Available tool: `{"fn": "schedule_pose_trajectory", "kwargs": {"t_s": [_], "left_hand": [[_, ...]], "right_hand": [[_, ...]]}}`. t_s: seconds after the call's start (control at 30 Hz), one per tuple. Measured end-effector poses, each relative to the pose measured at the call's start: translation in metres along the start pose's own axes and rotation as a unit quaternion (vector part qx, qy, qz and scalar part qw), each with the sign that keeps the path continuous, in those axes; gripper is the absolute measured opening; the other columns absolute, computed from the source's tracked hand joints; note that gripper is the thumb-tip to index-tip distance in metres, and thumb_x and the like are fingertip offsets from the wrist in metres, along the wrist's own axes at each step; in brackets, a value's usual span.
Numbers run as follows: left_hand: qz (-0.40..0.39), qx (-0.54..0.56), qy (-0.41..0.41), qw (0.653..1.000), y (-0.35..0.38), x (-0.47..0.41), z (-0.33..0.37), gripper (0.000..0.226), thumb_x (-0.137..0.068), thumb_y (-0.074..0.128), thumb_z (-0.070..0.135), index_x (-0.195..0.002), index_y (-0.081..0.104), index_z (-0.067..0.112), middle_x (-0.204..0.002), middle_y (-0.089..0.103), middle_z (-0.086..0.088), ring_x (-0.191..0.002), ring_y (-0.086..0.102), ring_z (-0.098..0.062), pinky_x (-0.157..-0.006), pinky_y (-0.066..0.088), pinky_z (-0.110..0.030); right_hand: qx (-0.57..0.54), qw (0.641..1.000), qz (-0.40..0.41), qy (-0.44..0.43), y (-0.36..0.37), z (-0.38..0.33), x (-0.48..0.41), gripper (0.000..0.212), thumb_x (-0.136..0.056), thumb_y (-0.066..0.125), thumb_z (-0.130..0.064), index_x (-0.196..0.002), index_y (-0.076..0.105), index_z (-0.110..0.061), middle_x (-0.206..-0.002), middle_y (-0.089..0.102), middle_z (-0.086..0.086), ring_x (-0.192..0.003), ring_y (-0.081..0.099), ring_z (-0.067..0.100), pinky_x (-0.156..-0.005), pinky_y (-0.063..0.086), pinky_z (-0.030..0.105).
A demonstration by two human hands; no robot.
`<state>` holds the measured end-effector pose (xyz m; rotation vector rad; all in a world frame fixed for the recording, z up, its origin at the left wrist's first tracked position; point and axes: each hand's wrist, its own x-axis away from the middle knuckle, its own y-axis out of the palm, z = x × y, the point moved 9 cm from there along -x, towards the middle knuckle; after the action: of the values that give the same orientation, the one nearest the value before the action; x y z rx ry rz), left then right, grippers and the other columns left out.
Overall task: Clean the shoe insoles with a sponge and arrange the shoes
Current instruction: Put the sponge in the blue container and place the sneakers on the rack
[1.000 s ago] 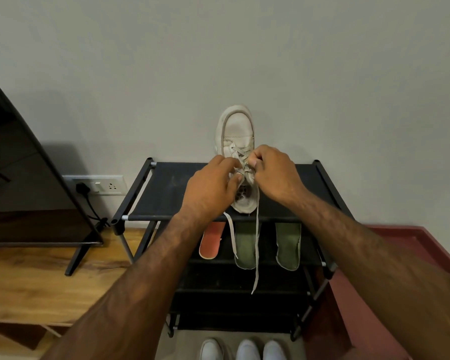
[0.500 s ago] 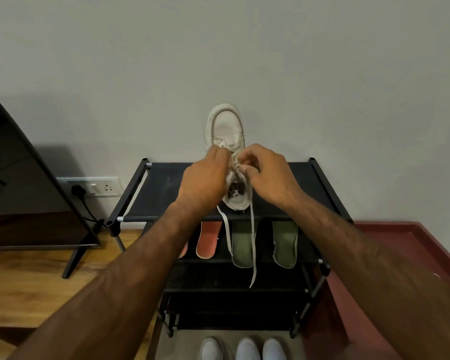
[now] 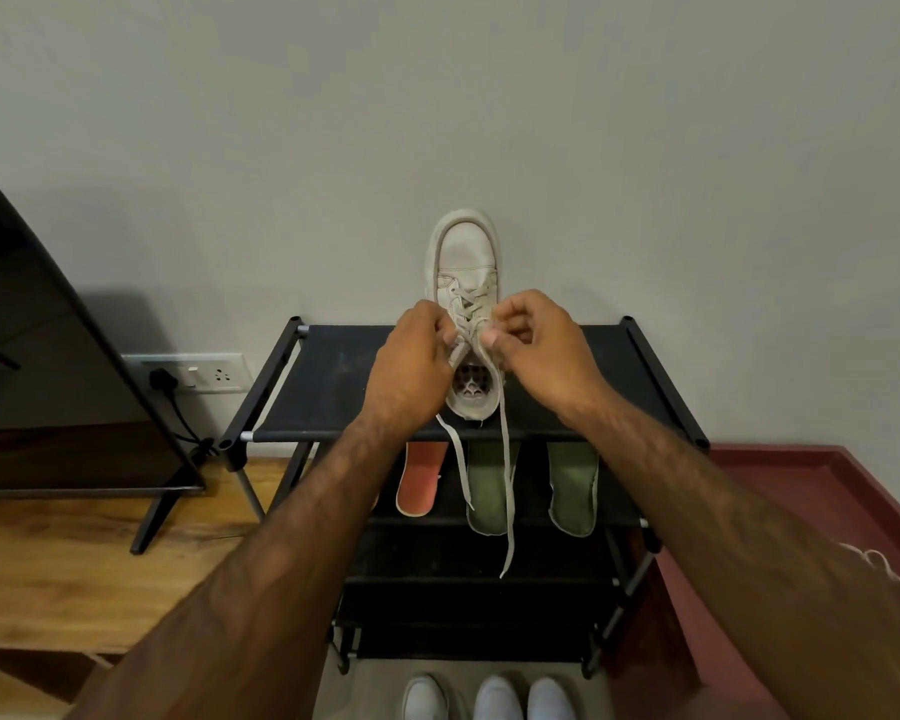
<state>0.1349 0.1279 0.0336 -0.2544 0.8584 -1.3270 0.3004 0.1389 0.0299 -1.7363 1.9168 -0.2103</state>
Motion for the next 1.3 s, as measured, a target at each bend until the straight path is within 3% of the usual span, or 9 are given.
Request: {"fn": "schedule_pose_trajectory", "kwargs": {"t_s": [0.1,0.3,0.53,0.63,0.77,1.0,1.1,1.23,1.3], "left_hand": [[0.014,0.031,-0.014,0.999,0.001,0.001,-0.007,0.006,-0.104,0.052,0.022,-0.098,0.053,0.022,-0.098,0.064,0.003,-0.086,0.061,-0.015,-0.075,0.052,-0.037],[0.007,0.106,-0.056,0.993,0.007,0.007,-0.028,0.022,-0.099,0.067,0.031,-0.115,0.062,0.017,-0.095,0.068,0.004,-0.089,0.067,-0.012,-0.083,0.06,-0.039],[-0.007,0.074,-0.072,0.995,0.001,0.0,-0.023,0.014,-0.103,0.056,0.026,-0.09,0.057,0.022,-0.094,0.066,0.001,-0.087,0.065,-0.02,-0.084,0.058,-0.046],[-0.024,0.285,-0.158,0.945,0.0,0.0,-0.028,0.013,-0.102,0.048,0.013,-0.09,0.053,0.016,-0.101,0.07,-0.009,-0.088,0.069,-0.028,-0.079,0.061,-0.046],[-0.03,0.417,-0.223,0.881,-0.003,0.002,-0.027,0.018,-0.101,0.045,0.011,-0.096,0.062,0.009,-0.098,0.069,-0.009,-0.101,0.07,-0.034,-0.088,0.061,-0.05],[-0.067,0.335,-0.206,0.917,0.001,-0.002,0.004,0.014,-0.101,0.054,0.018,-0.101,0.066,0.01,-0.102,0.069,-0.007,-0.105,0.067,-0.027,-0.089,0.056,-0.045],[-0.08,0.26,-0.169,0.947,0.007,0.005,0.011,0.011,-0.098,0.057,0.016,-0.098,0.064,0.009,-0.101,0.069,-0.012,-0.101,0.067,-0.029,-0.087,0.055,-0.044],[-0.091,0.169,-0.101,0.976,0.014,0.018,0.028,0.015,-0.101,0.055,0.021,-0.096,0.062,0.01,-0.089,0.065,-0.008,-0.084,0.062,-0.021,-0.08,0.052,-0.039],[-0.083,0.131,-0.081,0.985,0.012,0.024,0.034,0.013,-0.102,0.051,0.018,-0.095,0.061,0.012,-0.088,0.065,-0.002,-0.08,0.059,-0.016,-0.072,0.05,-0.033]], "right_hand": [[0.041,0.999,-0.003,0.012,0.006,0.005,0.004,0.034,-0.087,0.083,-0.023,-0.116,0.067,-0.022,-0.091,0.068,-0.012,-0.08,0.066,0.001,-0.079,0.057,0.02],[0.012,0.999,0.034,0.028,0.002,0.004,0.004,0.014,-0.087,0.083,-0.021,-0.101,0.079,-0.02,-0.078,0.07,-0.016,-0.066,0.066,-0.01,-0.06,0.048,0.004],[0.025,0.997,0.033,0.073,0.004,0.006,0.005,0.018,-0.095,0.07,-0.019,-0.079,0.075,-0.012,-0.079,0.075,0.0,-0.077,0.073,0.013,-0.066,0.058,0.025],[-0.08,0.987,0.013,0.138,0.006,0.016,0.004,0.025,-0.102,0.054,-0.014,-0.086,0.069,-0.002,-0.094,0.075,0.013,-0.093,0.074,0.028,-0.087,0.063,0.043],[-0.269,0.94,0.017,0.207,0.001,0.017,0.01,0.014,-0.104,0.053,-0.004,-0.097,0.063,-0.01,-0.107,0.072,0.014,-0.104,0.071,0.024,-0.095,0.06,0.04],[-0.251,0.938,0.018,0.24,0.005,0.014,0.015,0.015,-0.103,0.055,-0.009,-0.104,0.07,-0.008,-0.076,0.069,0.002,-0.076,0.065,0.016,-0.09,0.062,0.041],[-0.242,0.923,-0.025,0.297,0.016,0.015,0.023,0.019,-0.1,0.053,-0.013,-0.098,0.071,-0.007,-0.057,0.052,-0.002,-0.056,0.05,0.013,-0.072,0.061,0.038],[-0.192,0.922,-0.053,0.331,0.026,0.013,0.031,0.025,-0.103,0.052,-0.038,-0.104,0.065,-0.017,-0.066,0.047,-0.002,-0.058,0.043,0.011,-0.049,0.045,0.025],[-0.142,0.931,-0.07,0.33,0.025,0.01,0.03,0.018,-0.101,0.05,-0.03,-0.108,0.061,-0.017,-0.067,0.048,-0.001,-0.058,0.043,0.012,-0.046,0.037,0.024]]}}
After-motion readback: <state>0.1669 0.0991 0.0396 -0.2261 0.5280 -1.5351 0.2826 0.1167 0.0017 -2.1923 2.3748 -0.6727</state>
